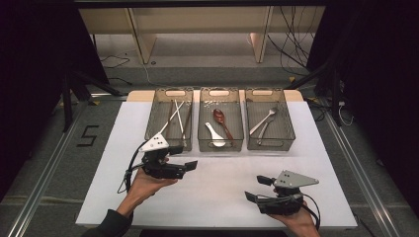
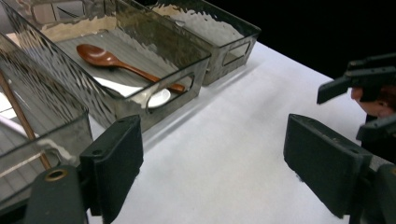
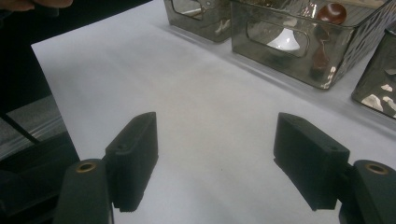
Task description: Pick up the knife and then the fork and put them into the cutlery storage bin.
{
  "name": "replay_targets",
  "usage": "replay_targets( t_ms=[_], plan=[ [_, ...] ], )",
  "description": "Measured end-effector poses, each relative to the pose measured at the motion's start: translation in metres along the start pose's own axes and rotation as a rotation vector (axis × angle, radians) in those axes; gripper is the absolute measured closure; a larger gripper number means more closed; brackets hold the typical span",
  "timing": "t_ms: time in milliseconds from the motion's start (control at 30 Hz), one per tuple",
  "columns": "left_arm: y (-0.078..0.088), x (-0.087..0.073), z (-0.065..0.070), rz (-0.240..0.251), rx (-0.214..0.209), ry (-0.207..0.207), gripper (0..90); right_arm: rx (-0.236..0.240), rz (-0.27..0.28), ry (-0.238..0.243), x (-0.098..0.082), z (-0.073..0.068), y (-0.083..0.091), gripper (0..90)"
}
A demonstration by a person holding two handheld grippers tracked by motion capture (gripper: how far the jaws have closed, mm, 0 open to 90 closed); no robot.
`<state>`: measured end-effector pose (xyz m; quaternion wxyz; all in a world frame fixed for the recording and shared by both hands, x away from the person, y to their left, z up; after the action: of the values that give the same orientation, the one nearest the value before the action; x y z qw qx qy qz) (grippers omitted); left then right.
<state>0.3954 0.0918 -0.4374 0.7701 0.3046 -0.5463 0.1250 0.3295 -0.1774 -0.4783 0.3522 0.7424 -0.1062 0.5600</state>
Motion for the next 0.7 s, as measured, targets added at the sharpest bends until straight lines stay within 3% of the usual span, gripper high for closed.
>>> replay_targets(
  t_ms=[267, 700],
  plan=[
    [0.012, -0.015, -0.003, 0.012, 0.022, -0.012, 19.2, -0.006, 0.012, -0.014, 0.000, 0.002, 0.000, 29.6],
    [0.026, -0.038, -0.007, 0.018, 0.035, 0.014, 19.2, -0.011, 0.020, -0.026, 0.000, 0.002, 0.001, 27.6]
  ],
)
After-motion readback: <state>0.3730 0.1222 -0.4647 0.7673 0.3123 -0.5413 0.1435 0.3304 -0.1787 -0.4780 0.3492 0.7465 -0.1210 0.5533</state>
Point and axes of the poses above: each handheld gripper's, and its own axes: y roughly backward along the jaws, x roughly out of its top, z roughly to its right, the point moved 7 cm from there along -y, roughly forward along the jaws, and after that the axes turned 6 degrees about z, right-handed, at the moved point
